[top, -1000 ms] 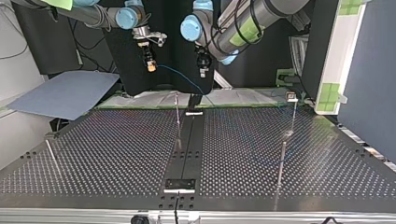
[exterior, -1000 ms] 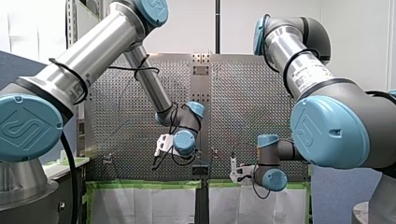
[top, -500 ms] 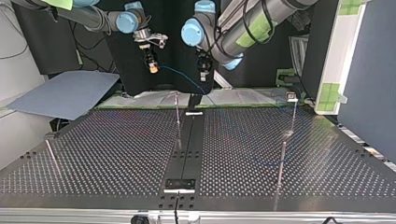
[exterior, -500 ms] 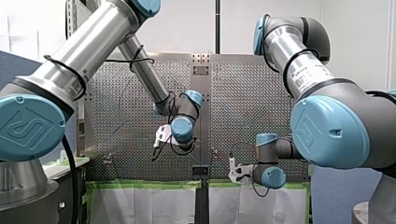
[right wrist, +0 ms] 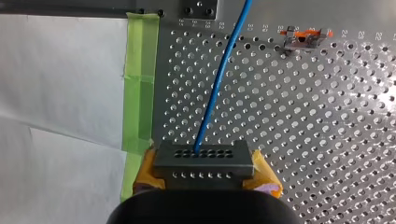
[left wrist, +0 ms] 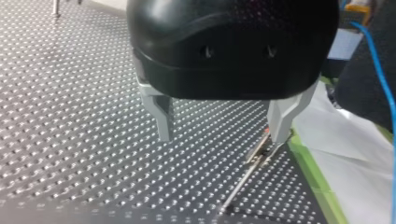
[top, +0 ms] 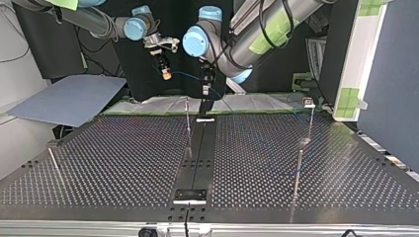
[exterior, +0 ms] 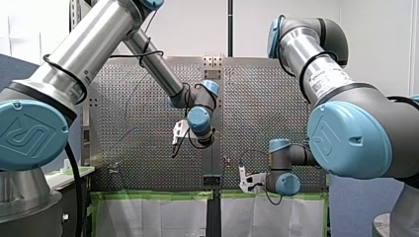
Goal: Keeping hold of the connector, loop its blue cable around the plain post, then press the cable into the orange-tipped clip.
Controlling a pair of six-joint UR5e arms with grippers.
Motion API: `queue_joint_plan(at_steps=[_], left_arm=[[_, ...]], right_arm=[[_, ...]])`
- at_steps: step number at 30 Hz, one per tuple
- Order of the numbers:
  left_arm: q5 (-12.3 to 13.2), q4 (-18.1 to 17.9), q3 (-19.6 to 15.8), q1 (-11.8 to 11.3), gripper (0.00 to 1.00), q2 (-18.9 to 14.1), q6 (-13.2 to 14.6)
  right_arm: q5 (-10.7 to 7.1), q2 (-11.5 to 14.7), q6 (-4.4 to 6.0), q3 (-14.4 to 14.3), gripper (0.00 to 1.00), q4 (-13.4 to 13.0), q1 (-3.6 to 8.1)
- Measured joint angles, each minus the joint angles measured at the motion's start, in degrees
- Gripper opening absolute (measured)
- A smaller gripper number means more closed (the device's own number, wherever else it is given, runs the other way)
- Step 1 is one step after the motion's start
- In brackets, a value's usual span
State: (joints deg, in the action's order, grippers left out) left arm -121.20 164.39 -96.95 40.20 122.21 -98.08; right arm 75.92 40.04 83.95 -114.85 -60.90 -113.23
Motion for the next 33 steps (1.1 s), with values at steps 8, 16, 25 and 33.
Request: queue_joint_plan(at_steps=[8, 16, 25, 33], left_arm=[[-1.5, 4.1, 4.1, -0.6, 1.00, 0.0, -1.2], [-1.5, 8.4, 8.4, -1.4, 1.00, 0.0, -0.1], [3.0, 13.2, 13.2, -4.6, 1.00, 1.7, 3.8], [7.3, 17.7, 17.7, -8.2, 1.00, 3.7, 7.6]], right_arm=[[-0.28, 0.0, -0.69, 0.9, 0.00, 0.4, -0.02], [-1.59, 0.0, -1.79, 1.2, 0.00, 0.5, -0.31], [-2.14, 0.0, -1.83, 1.4, 0.00, 0.8, -0.85], [-2.17, 0.0, -1.81, 1.6, 0.00, 1.1, -1.46]])
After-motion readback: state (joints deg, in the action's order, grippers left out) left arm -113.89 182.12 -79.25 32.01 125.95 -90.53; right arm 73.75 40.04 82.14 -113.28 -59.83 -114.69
